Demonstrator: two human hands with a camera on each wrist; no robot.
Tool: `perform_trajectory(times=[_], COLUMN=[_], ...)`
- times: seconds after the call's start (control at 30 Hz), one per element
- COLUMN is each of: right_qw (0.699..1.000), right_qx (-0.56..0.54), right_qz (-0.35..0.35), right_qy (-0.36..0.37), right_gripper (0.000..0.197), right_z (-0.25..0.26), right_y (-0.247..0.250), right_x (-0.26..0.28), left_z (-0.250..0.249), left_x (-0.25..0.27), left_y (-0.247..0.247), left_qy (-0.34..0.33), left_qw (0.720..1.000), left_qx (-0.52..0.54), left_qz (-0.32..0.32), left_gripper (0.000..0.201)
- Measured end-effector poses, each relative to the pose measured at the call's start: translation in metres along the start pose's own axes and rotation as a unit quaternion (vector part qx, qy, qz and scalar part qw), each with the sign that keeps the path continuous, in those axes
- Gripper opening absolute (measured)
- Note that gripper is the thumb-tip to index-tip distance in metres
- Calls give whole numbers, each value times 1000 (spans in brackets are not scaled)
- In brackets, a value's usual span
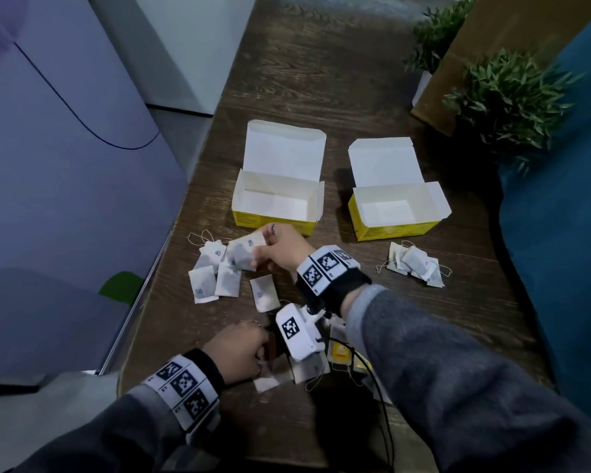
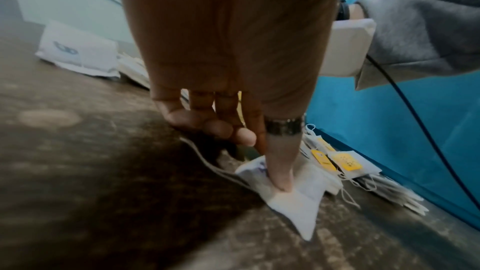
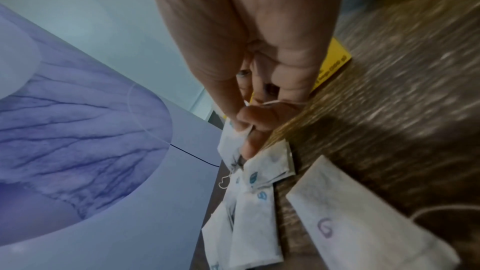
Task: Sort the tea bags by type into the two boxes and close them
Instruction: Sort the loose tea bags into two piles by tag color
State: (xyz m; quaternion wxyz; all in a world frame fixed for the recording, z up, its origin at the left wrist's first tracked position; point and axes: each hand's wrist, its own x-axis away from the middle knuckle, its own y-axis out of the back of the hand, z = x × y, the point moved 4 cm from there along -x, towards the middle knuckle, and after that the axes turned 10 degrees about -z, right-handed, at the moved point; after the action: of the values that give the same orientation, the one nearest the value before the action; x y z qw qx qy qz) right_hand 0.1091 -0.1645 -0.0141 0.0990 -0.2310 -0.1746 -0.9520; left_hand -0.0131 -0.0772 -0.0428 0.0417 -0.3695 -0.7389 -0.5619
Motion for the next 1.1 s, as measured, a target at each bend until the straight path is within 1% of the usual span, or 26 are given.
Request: perform_trajectory(times=[0.03, 0.1, 0.13, 0.17, 0.2, 0.27, 0.3, 0.33, 0.4, 0.47, 0.5, 0.53, 0.57, 0.6, 0.63, 0.67, 0.7, 0.73, 0.77, 0.8, 0.9, 0.93, 1.0, 1.03, 1.1], right_qw=[1000, 997, 994, 992, 990, 988, 986, 985, 985, 987, 987, 986, 983, 980, 979, 980, 981, 978, 972, 965, 951, 944, 927, 923, 930], right_qx=[8, 58, 81, 94, 97, 105, 114, 115, 97, 98, 110, 127, 146, 162, 173, 181, 187, 203, 226, 253, 300, 323, 368, 374, 355], right_qz=[12, 53, 71, 85, 95, 107, 114, 123, 137, 119, 93, 54, 7, -30, -40, -29, 1, 31, 44, 44, 9, -1, -20, -31, -49], right_qy=[8, 23, 28, 29, 30, 44, 50, 47, 28, 42, 64, 89, 108, 113, 101, 79, 54, 41, 49, 60, 71, 71, 74, 78, 86], right_gripper=[19, 30, 34, 36, 38, 43, 46, 48, 49, 47, 44, 39, 32, 21, 11, 11, 10, 4, 10, 21, 56, 64, 68, 65, 54], right_z=[3, 7, 9, 11, 12, 13, 13, 10, 5, 4, 4, 3, 0, -6, -14, -25, -36, -45, -50, -54, -56, -56, -53, -51, -48], right_y=[-5, -15, -18, -21, -21, -19, -15, -10, 0, 9, 13, 18, 23, 27, 30, 29, 25, 20, 15, 10, 0, -2, -9, -12, -16], right_x=[-2, -5, -5, -3, -1, 1, 2, 3, 7, 9, 9, 8, 8, 8, 10, 11, 14, 16, 18, 19, 21, 23, 27, 28, 27], left_z=[1, 4, 4, 4, 5, 11, 16, 20, 28, 33, 36, 39, 43, 46, 48, 49, 51, 53, 55, 57, 66, 68, 72, 72, 73], left_x=[0, -2, -1, 0, 2, 3, 3, 4, 4, 5, 5, 5, 6, 6, 7, 9, 9, 10, 11, 11, 12, 13, 14, 13, 12], left_y=[-2, -5, -4, -2, -1, 3, 5, 6, 11, 16, 18, 21, 24, 28, 32, 36, 39, 42, 44, 46, 50, 51, 52, 53, 54], left_qy=[3, 3, 6, 8, 8, 17, 36, 59, 103, 141, 157, 164, 168, 169, 170, 170, 171, 173, 176, 180, 198, 207, 218, 221, 224], left_qw=[1000, 1000, 999, 998, 995, 978, 961, 938, 881, 833, 813, 799, 792, 789, 789, 789, 788, 782, 776, 771, 755, 751, 739, 732, 725], left_qx=[5, 24, 38, 59, 93, 196, 262, 335, 456, 528, 553, 570, 578, 581, 579, 576, 576, 580, 585, 589, 599, 599, 604, 609, 613], left_qz=[-4, -13, -19, -29, -43, -71, -75, -72, -77, -89, -93, -98, -104, -110, -117, -126, -138, -149, -156, -162, -178, -187, -204, -210, -218], left_gripper=[12, 27, 30, 27, 21, 6, 10, 15, 17, 19, 21, 22, 23, 24, 27, 29, 33, 35, 38, 40, 43, 43, 42, 42, 42])
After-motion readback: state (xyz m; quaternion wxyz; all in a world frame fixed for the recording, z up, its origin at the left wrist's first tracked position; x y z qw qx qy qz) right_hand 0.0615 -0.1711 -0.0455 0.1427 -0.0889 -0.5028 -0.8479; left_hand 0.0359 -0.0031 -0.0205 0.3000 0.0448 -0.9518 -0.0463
